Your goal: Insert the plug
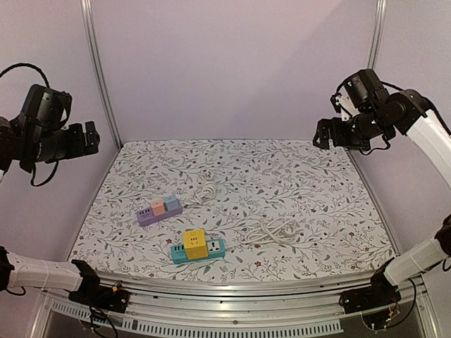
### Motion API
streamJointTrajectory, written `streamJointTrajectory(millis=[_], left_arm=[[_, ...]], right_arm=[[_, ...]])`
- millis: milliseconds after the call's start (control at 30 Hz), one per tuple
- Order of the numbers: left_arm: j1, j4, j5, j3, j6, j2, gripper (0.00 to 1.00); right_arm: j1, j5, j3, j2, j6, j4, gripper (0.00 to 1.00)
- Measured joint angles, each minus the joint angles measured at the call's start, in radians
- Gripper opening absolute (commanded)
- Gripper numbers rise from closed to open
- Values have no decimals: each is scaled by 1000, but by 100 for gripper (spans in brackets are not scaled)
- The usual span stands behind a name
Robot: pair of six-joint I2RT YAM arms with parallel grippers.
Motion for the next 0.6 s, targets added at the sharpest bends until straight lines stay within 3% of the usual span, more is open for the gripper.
streamJointTrajectory(millis=[300, 600], left_arm=[[2, 69, 7, -249, 44, -187, 100], [3, 128, 2, -286, 69, -182, 100]], right_arm=[[3, -3, -250, -315, 4, 123, 99], [3, 27, -280, -327, 19, 186, 99]])
